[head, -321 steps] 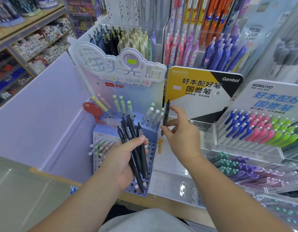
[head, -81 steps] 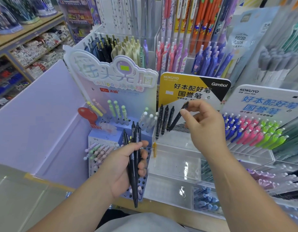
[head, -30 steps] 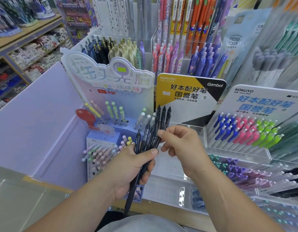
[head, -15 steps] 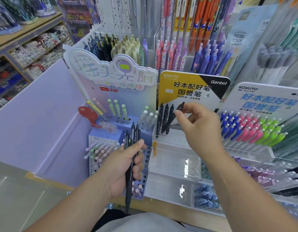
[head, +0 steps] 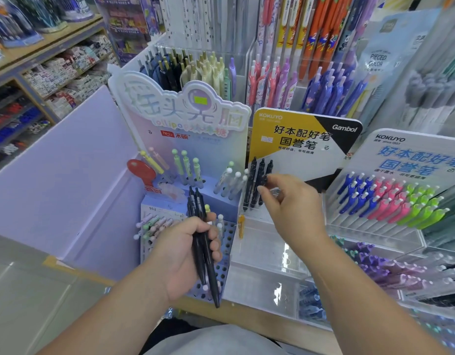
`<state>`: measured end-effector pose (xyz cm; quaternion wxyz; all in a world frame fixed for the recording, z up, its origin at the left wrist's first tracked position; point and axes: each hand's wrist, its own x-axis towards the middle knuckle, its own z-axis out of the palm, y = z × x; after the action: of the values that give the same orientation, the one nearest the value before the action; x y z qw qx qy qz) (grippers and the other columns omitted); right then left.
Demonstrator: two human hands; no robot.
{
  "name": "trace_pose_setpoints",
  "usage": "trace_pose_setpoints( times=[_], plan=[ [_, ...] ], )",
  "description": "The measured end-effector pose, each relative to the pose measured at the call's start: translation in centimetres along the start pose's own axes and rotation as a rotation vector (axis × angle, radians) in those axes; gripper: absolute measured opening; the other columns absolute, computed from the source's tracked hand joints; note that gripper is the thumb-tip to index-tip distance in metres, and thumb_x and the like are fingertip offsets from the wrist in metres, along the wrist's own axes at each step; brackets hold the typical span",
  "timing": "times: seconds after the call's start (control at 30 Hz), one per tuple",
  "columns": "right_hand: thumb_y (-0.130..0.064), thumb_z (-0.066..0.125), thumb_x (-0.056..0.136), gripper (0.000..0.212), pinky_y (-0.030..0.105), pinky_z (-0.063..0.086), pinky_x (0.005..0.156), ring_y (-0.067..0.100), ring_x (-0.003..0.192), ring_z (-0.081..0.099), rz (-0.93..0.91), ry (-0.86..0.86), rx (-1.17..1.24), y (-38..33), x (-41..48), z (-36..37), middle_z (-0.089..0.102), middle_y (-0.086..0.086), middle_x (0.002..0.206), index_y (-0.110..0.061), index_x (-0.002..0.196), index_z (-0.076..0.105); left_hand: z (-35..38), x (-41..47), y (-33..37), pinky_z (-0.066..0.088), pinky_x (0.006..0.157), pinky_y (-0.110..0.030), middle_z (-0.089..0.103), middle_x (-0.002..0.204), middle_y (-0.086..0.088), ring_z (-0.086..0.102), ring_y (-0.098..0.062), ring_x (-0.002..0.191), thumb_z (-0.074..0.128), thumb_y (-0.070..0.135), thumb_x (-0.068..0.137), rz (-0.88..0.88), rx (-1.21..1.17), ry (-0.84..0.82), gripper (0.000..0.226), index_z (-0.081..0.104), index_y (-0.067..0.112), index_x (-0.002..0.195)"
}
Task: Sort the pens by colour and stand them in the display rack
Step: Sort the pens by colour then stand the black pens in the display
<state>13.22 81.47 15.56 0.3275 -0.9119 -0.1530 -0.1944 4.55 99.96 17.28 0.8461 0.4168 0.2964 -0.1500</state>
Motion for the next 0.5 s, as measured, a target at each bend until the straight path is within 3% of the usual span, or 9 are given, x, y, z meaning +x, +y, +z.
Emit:
trace_pose_setpoints(
  times=[0.23, 0.37, 0.5],
  plan=[
    [-0.027, 0.066, 0.092, 0.011, 0.023, 0.035, 0.056, 0.014, 0.062, 0.052, 0.058, 0.039, -0.008, -0.1, -0.6, 0.9, 0.062, -0.004, 0.082, -0.016, 0.093, 0.069, 0.7, -1.2, 0.0, 0.048, 0.046, -0.029, 0.056, 0.072, -0.007, 0.054, -0.02, 0.055, 0.052, 0.016, 0.099, 0.062, 0.059, -0.071, 0.021, 0.064, 0.007, 0.113],
    [-0.028, 0.061, 0.095, 0.012, 0.03, 0.043, 0.056, 0.022, 0.068, 0.058, 0.038, -0.071, -0.048, -0.1, -0.4, 1.2, 0.063, -0.001, 0.084, -0.017, 0.092, 0.067, 1.3, -1.5, -0.2, 0.04, 0.04, -0.025, 0.054, 0.066, -0.004, 0.047, -0.017, 0.046, 0.056, 0.028, 0.096, 0.076, 0.129, -0.063, 0.021, 0.065, 0.014, 0.109],
    [-0.032, 0.064, 0.093, 0.015, 0.03, 0.045, 0.059, 0.018, 0.067, 0.059, 0.063, -0.056, -0.053, -0.1, -0.5, 1.1, 0.066, -0.004, 0.086, -0.018, 0.096, 0.07, 1.4, -1.3, -0.4, 0.032, 0.037, -0.022, 0.051, 0.065, -0.004, 0.039, -0.013, 0.043, 0.061, 0.023, 0.086, 0.067, 0.11, -0.082, 0.028, 0.061, 0.013, 0.111]
  ],
)
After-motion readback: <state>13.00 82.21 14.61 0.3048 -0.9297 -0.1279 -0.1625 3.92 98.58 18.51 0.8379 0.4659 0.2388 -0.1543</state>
